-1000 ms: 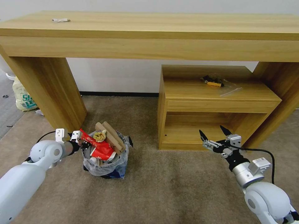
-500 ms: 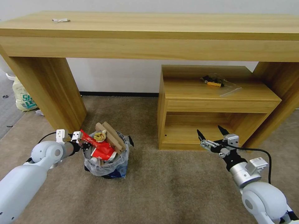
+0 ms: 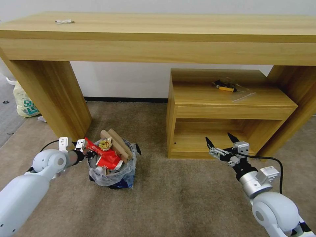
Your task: Pick up the trash bin and place the garbage on the floor into it.
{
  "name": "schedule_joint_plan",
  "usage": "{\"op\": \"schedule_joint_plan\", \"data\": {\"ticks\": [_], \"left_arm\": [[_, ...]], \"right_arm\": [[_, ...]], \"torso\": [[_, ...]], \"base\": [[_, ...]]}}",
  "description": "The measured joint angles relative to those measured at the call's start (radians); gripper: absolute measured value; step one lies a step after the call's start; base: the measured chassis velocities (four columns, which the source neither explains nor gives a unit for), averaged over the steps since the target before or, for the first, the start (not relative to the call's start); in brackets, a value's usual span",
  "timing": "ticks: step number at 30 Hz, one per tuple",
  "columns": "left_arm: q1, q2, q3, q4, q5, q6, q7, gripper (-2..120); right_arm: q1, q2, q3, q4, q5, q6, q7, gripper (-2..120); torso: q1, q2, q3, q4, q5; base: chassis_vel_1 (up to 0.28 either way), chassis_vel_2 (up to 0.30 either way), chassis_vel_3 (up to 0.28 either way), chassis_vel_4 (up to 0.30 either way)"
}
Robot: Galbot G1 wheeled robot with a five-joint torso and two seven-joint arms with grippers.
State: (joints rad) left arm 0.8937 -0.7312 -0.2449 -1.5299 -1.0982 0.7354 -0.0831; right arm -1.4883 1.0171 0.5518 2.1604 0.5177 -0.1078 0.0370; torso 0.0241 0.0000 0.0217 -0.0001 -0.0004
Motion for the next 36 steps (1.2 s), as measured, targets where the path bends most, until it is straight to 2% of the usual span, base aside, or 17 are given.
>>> {"op": "schedule_joint_plan", "data": {"ticks": [2, 3, 6, 7, 10, 11, 14, 19, 22, 23, 26, 27, 29, 36], "left_arm": [[-0.002, -0.002, 0.0, 0.004, 0.0, 0.0, 0.0, 8], [-0.002, -0.002, 0.0, 0.004, 0.0, 0.0, 0.0, 8], [-0.005, -0.003, 0.001, 0.009, 0.002, 0.0, 0.0, 21], [-0.005, -0.003, 0.001, 0.009, 0.002, 0.0, 0.0, 21], [-0.006, -0.004, 0.001, 0.011, 0.006, 0.0, 0.0, 34], [-0.006, -0.004, 0.001, 0.011, 0.006, 0.0, 0.0, 34], [-0.005, -0.004, 0.0, 0.011, 0.008, 0.0, 0.0, 48], [-0.003, -0.004, -0.002, 0.012, 0.01, 0.0, 0.0, 53], [0.001, -0.004, -0.005, 0.013, 0.012, 0.0, 0.001, 70], [0.001, -0.004, -0.005, 0.013, 0.012, 0.0, 0.001, 70], [0.005, -0.005, -0.015, 0.014, 0.011, 0.0, 0.022, 83], [0.005, -0.005, -0.015, 0.014, 0.011, 0.0, 0.022, 83], [0.013, -0.002, -0.025, 0.008, 0.009, 0.0, 0.029, 94], [0.04, 0.018, -0.048, -0.012, 0.006, 0.0, 0.035, 100]], "right_arm": [[0.001, 0.0, -0.002, -0.001, 0.0, 0.0, 0.001, 100], [0.001, 0.0, -0.002, -0.001, 0.0, 0.0, 0.001, 100], [0.004, 0.0, -0.002, -0.005, 0.001, 0.0, 0.001, 100], [0.004, 0.0, -0.002, -0.005, 0.001, 0.0, 0.001, 100], [0.005, -0.001, -0.005, -0.007, 0.001, 0.0, 0.002, 100], [0.005, -0.001, -0.005, -0.007, 0.001, 0.0, 0.002, 100], [0.006, -0.002, -0.007, -0.009, 0.001, 0.0, 0.002, 100], [0.009, -0.002, -0.01, -0.01, 0.002, 0.0, 0.003, 100], [0.01, 0.0, -0.014, -0.011, 0.001, 0.0, 0.004, 100], [0.01, 0.0, -0.014, -0.011, 0.001, 0.0, 0.004, 100], [0.015, 0.0, -0.025, -0.011, 0.001, 0.0, 0.004, 100], [0.015, 0.0, -0.025, -0.011, 0.001, 0.0, 0.004, 100], [0.023, -0.001, -0.036, -0.011, 0.001, 0.0, 0.008, 100], [0.022, 0.004, -0.047, -0.011, -0.002, -0.001, 0.01, 100]], "torso": [[0.0, 0.0, 0.0, 0.0, -0.0002], [0.0, 0.0, 0.0, 0.0, -0.0002], [0.0, 0.0, 0.0, 0.0, -0.0001], [0.0, 0.0, 0.0, 0.0, -0.0001], [0.0, 0.0, 0.0, 0.0, 0.0], [0.0, 0.0, 0.0, 0.0, 0.0], [0.0, 0.0, 0.0, 0.0, 0.0], [0.0, 0.0, 0.0, 0.0, 0.0], [0.0, 0.0, 0.0, 0.0, 0.0], [0.0, 0.0, 0.0, 0.0, 0.0], [0.0, 0.0, 0.0, 0.0, -0.0001], [0.0, 0.0, 0.0, 0.0, -0.0001], [0.0, 0.0, 0.0, 0.0, -0.0001], [0.0, 0.0, 0.0, 0.0001, 0.0]], "base": [[0.0, 0.0, 0.0, 0.0], [0.0, 0.0, 0.0, 0.0], [0.0, 0.0, 0.0, 0.0], [0.0, 0.0, 0.0, 0.0], [0.0, 0.0, 0.0, 0.0], [0.0, 0.0, 0.0, 0.0], [0.0, 0.0, 0.0, 0.0], [0.0, 0.0, 0.0, 0.0], [0.0, 0.0, 0.0, 0.0], [0.0, 0.0, 0.0, 0.0], [0.0, 0.0, 0.0, 0.0], [0.0, 0.0, 0.0, 0.0], [0.0, 0.0, 0.0, 0.0], [0.0, 0.0, 0.0, 0.0]]}}
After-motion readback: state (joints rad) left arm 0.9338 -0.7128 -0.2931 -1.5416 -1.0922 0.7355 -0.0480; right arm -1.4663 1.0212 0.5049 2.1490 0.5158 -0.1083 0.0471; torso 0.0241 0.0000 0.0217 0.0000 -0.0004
